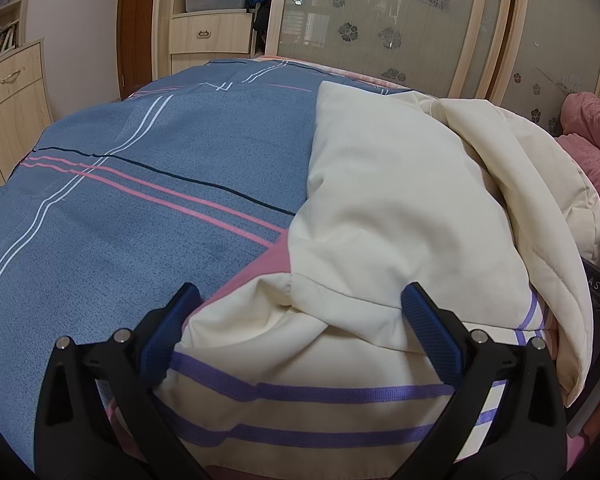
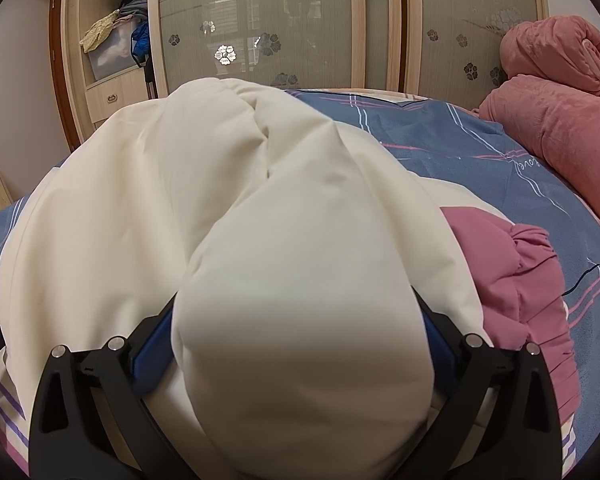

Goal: Fold large clothes

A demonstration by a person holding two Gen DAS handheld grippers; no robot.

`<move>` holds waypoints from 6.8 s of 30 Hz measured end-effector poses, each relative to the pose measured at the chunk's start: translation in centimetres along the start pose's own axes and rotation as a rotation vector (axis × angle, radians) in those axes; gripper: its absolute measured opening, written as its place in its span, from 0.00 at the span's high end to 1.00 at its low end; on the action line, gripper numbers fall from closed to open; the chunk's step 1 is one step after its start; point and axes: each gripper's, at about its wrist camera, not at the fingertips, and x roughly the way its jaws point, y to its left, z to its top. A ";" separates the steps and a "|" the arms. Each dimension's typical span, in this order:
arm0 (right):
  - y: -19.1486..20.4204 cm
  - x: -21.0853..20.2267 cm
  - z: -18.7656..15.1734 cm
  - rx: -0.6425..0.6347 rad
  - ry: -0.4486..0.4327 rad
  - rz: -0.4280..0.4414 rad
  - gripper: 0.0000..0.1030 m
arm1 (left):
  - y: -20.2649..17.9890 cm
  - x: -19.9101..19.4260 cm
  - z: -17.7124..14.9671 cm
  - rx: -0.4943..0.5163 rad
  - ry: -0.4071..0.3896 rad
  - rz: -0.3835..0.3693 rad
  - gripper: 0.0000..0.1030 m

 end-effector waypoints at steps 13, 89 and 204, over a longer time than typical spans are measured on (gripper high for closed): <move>0.0 0.2 0.0 0.000 -0.001 0.001 0.01 | 0.0 0.0 0.0 0.001 0.000 0.001 0.02; -2.5 0.4 5.6 0.160 -0.008 0.066 0.01 | 1.0 -0.2 -0.4 0.016 0.017 0.022 0.02; -14.5 -18.4 -22.3 0.231 0.353 0.155 0.26 | 2.6 -14.1 -16.2 0.172 0.325 -0.073 0.44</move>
